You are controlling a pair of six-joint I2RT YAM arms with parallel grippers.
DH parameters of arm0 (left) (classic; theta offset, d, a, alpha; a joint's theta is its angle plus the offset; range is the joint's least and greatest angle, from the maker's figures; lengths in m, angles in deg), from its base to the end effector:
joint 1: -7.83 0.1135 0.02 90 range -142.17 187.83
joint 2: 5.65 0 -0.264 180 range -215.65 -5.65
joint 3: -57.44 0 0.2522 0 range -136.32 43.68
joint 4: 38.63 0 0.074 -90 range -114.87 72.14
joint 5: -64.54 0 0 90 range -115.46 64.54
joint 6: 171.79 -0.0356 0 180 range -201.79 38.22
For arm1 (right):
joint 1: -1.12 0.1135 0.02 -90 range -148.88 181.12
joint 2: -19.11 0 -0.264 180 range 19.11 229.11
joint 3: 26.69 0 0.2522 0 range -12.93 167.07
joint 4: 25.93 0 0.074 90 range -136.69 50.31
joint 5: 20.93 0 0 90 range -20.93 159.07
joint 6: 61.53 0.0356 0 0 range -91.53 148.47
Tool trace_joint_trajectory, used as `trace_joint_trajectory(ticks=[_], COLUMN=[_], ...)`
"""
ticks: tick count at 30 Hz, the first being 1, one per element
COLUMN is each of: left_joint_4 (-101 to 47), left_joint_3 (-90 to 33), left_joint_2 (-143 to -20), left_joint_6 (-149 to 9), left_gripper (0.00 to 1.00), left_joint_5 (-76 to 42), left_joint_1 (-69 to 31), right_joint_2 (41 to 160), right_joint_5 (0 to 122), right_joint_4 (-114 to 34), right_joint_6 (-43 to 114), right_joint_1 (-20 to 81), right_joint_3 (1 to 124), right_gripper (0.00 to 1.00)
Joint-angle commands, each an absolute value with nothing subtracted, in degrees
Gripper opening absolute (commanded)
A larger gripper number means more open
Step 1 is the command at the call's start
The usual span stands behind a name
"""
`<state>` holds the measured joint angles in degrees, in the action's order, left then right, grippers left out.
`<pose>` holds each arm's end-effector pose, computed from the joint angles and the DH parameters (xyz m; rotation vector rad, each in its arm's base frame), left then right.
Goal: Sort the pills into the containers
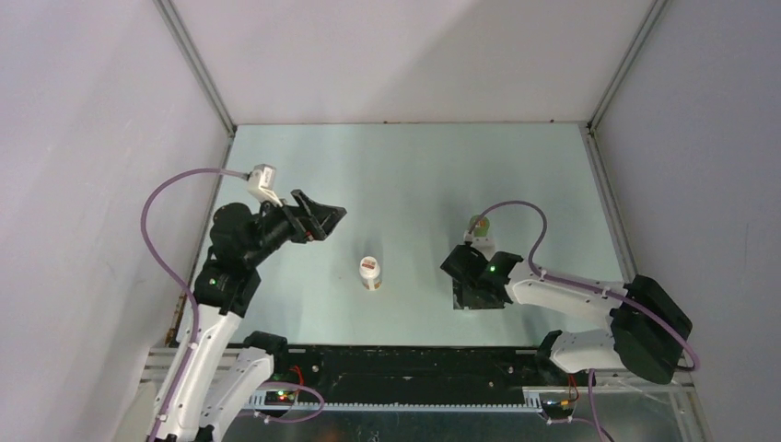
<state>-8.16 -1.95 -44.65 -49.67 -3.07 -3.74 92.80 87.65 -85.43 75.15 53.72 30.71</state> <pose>0.1506 -0.0447 0.3488 -0.0273 1.8198 -0.8896 0.1392 0.1634 0.1917 -0.0856 2.7351 -0.0300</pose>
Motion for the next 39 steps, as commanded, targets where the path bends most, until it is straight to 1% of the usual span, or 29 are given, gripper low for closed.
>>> trace_joint_trajectory(ticks=[1,7,12,19,20,21,25,28,30,32,36,39], left_joint_4=[-13.83,-14.06,-14.2,-13.39,-13.25,-13.12,-12.83,-12.74,-13.0,-13.57,-14.32,-14.39], left_joint_3=[-0.62,0.36,1.56,2.55,2.64,2.79,3.09,3.31,3.52,3.79,3.89,3.88], left_joint_2=[-45.77,-47.12,-46.7,-46.83,-46.86,-46.91,-46.78,-46.82,-46.92,-47.14,-47.89,-48.36], left_joint_6=[-48.84,-49.17,-48.9,-47.69,-47.27,-47.04,-45.88,-45.26,-44.78,-44.26,-43.52,-43.38], left_gripper=[0.99,0.99,0.99,0.99,0.99,0.99,0.99,0.99,0.99,0.99,0.99,0.99], left_joint_5=[-4.61,-5.29,-5.76,-5.9,-6.02,-6.21,-7.07,-7.6,-7.95,-8.25,-8.73,-9.41], left_joint_1=[-6.2,-7.16,-7.54,-8.26,-8.3,-8.48,-9.01,-9.31,-9.66,-10.04,-11.11,-12.24], right_joint_2=[93.31,96.8,98.51,99.23,99.19,99.23,99.12,98.91,98.48,98.0,97.47,97.09], right_joint_5=[85.7,86.79,89.16,91.34,91.41,91.49,92.32,94.64,96.34,97.97,100.24,100.7], right_joint_4=[-76.46,-76.09,-77.14,-77.52,-77.71,-77.86,-79.03,-82.13,-84.02,-85.4,-85.68,-83.43], right_joint_6=[79.18,80.07,81.62,84.98,85.38,86.47,90.03,94.89,98.39,101.87,102.7,101.14], right_joint_1=[55.96,56.85,57.2,57.35,57.36,57.36,57.48,58.15,59.51,61.07,62.87,62.99], right_joint_3=[28.21,27.89,27.85,27.85,27.85,27.85,27.85,27.83,27.85,27.85,27.8,27.19], right_gripper=[0.65,0.61,0.55,0.55,0.56,0.6,0.71,0.73,0.71,0.66,0.58,0.55])
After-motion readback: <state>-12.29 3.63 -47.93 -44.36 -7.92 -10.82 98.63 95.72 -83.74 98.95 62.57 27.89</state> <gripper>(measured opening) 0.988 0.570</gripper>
